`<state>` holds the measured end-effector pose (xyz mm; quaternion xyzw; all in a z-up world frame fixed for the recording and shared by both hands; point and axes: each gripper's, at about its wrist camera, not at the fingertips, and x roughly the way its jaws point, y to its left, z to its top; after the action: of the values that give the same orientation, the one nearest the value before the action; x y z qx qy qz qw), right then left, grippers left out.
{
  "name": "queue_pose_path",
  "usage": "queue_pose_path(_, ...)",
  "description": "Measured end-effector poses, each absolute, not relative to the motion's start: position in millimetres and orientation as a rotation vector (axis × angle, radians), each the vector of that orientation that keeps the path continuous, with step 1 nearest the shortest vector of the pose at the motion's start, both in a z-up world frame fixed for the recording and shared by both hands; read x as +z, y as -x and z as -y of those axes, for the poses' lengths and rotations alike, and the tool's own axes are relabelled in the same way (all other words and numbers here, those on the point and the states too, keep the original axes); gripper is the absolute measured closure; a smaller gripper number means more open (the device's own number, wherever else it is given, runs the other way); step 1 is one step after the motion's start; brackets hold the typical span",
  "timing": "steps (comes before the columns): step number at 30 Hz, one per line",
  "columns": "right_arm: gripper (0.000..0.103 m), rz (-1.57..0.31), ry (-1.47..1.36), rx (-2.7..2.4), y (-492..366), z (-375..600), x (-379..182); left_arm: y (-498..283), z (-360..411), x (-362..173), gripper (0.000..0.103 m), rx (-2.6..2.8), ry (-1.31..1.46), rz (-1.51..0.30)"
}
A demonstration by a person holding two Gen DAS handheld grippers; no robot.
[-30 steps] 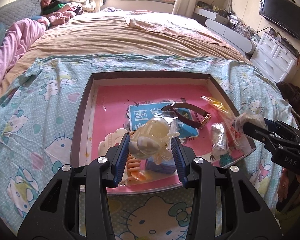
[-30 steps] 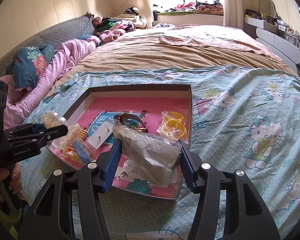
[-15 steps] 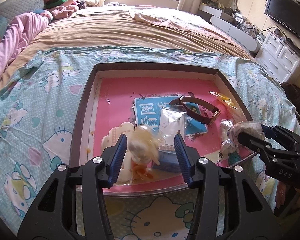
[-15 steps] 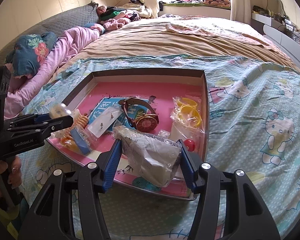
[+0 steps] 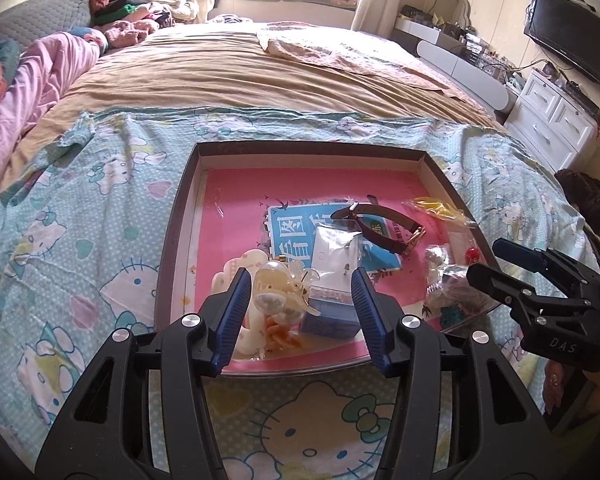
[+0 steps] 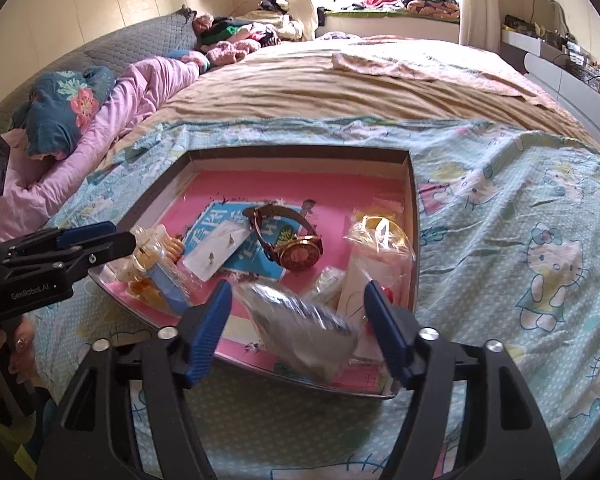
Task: Organize jewelry
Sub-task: 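Open both grippers to release the clip and bag and withdraw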
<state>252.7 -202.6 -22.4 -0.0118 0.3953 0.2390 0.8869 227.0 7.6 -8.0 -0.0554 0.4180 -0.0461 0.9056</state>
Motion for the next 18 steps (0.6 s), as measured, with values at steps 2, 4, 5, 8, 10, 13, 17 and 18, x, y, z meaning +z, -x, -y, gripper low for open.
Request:
queue_pose_path(2, 0.033, -0.807, 0.022, 0.497, -248.8, 205.5, -15.9, -223.5, -6.7, -4.2, 0.058, -0.096, 0.114, -0.855)
queue_pose_path(4, 0.022, -0.783, 0.015, 0.489, -242.3, 210.1, -8.1, -217.8, -5.8, 1.7, 0.054, -0.098, 0.112, -0.842)
queue_pose_path(5, 0.019, -0.769, 0.009, 0.486, -238.2, 212.5, -4.0, -214.9, -5.5, 4.6, 0.052, -0.097, 0.111, -0.837)
queue_pose_path(8, 0.011, -0.733, -0.009, 0.481, -225.4, 220.9, 8.4, -203.2, -4.7, 13.3, 0.048, -0.097, 0.107, -0.819)
queue_pose_path(10, 0.01, -0.721, -0.013, 0.478, -217.4, 224.2, 14.5, -195.1, -3.9, 17.0, 0.044, -0.094, 0.106, -0.812)
queue_pose_path(13, 0.005, -0.701, -0.005, 0.48, -201.3, 229.6, 22.3, -181.0, -3.7, 21.1, 0.037, -0.09, 0.108, -0.801)
queue_pose_path(17, 0.005, -0.677, 0.011, 0.475, -181.3, 232.3, 28.6, -162.5, -4.7, 23.4, 0.027, -0.086, 0.113, -0.791)
queue_pose_path(18, 0.005, -0.675, 0.015, 0.477, -176.2, 232.5, 29.4, -157.2, -5.6, 23.7, 0.027, -0.085, 0.116, -0.789)
